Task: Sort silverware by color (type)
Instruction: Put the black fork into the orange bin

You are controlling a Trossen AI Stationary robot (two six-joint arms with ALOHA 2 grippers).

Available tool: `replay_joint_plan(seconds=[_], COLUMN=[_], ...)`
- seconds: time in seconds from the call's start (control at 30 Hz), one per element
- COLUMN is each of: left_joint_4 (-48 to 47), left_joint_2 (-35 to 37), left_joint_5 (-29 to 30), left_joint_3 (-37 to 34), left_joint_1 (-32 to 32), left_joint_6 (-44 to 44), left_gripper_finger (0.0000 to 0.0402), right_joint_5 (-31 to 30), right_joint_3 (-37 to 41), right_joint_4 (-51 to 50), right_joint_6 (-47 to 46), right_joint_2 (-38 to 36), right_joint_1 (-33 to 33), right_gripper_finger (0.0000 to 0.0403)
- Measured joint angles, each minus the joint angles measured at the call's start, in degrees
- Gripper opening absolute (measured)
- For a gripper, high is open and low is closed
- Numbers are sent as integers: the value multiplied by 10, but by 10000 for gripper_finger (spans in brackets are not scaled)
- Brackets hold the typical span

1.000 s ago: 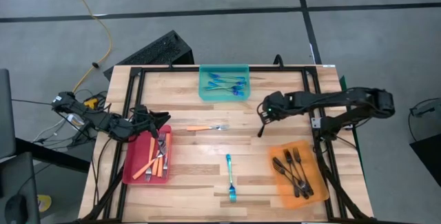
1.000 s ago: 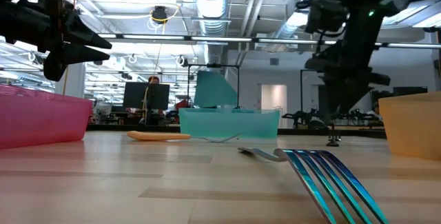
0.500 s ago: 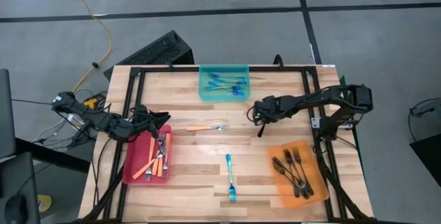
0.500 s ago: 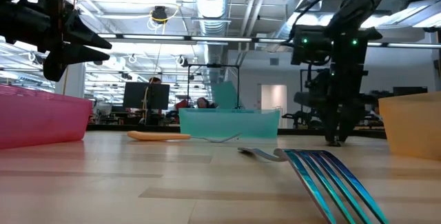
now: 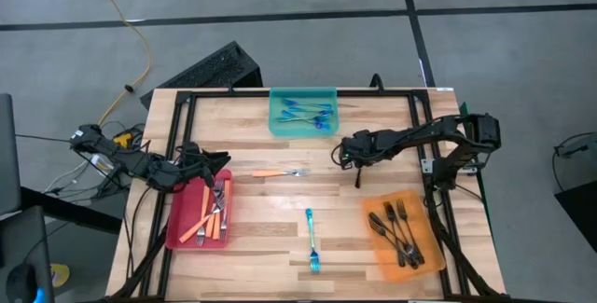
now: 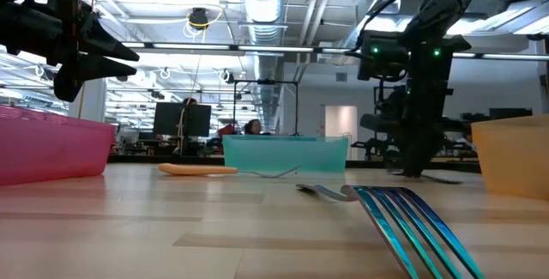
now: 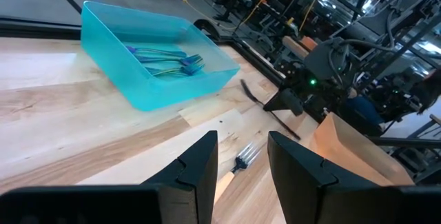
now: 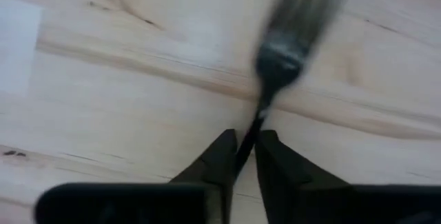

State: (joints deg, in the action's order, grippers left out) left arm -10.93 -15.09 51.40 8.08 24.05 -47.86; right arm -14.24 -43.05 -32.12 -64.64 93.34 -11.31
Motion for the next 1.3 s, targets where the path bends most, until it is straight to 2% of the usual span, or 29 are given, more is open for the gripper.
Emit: replay_joint_plan(seconds=[0.2,0.5,0.93,1.3], left_joint_4=[0,-1,-1,-1], left_joint_2=[0,0,0,0], left_joint_5=[0,0,0,-1], left_joint_3=[0,0,0,0], left_joint_1=[0,0,0,0], left_joint_6=[-4,-10,-15,-15], left_gripper_finger=[112,112,112,112], right_joint_5=[-1,-3,-2,-5], right_joint_3=[0,4,6,4], right_joint_4=[3,0,-50,-83], right_joint_6=[23,70,147,193], right_joint_2=[0,-15,-134,-290], right_joint_1=[3,5,-41,-43], right_gripper_finger=[29,27,26,25])
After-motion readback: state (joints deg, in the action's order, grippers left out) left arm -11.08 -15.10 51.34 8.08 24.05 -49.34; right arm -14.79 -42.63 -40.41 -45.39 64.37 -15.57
